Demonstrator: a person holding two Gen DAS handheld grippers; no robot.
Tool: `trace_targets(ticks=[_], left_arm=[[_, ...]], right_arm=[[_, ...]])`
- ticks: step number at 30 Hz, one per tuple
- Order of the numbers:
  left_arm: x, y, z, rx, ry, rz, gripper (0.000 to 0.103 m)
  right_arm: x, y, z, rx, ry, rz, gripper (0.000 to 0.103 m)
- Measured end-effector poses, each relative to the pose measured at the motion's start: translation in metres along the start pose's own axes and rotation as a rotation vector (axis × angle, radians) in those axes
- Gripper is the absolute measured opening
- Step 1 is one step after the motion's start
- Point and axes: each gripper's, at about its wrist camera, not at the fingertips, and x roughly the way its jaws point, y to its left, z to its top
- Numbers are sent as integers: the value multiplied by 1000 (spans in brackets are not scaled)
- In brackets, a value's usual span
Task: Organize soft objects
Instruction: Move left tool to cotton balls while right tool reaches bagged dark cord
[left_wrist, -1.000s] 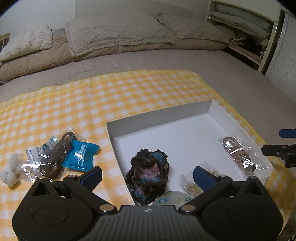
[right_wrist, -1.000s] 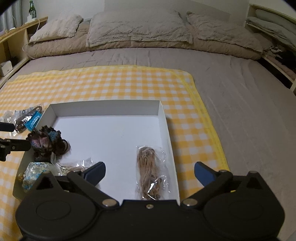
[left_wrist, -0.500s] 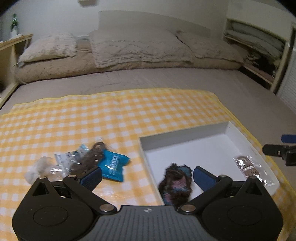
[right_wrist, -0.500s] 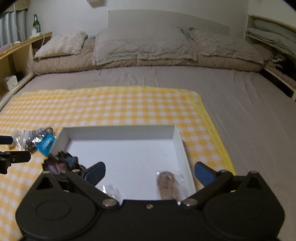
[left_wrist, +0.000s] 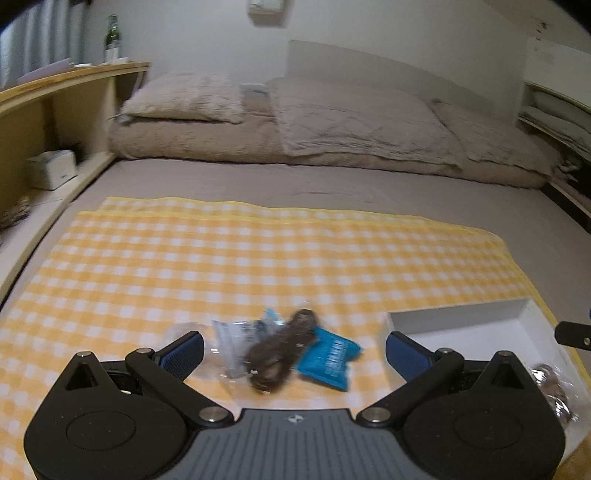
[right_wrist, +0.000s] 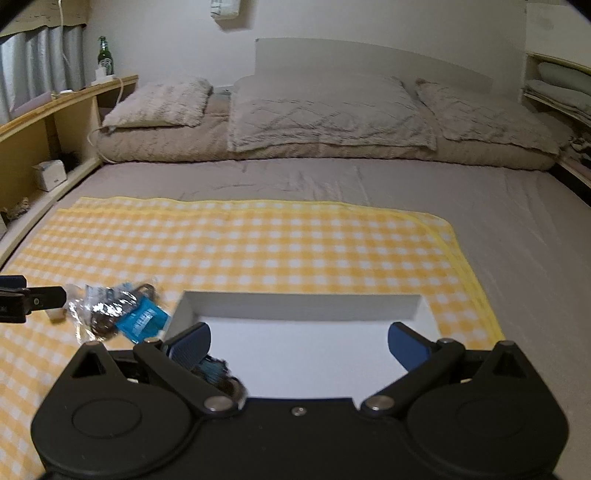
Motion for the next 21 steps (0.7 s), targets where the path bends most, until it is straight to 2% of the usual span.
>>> trace_targets(ticks=[7,14,21], left_arm=[[6,32,3,-34,-7,33,103],[16,64,4,-87,-16,95,103],[35,98,2,-98,33,179,103]], right_arm=[[10,33,12,-20,-16,46,103],[14,65,26,40,-51,130,103],[26,102,36,108,-52,195,103]])
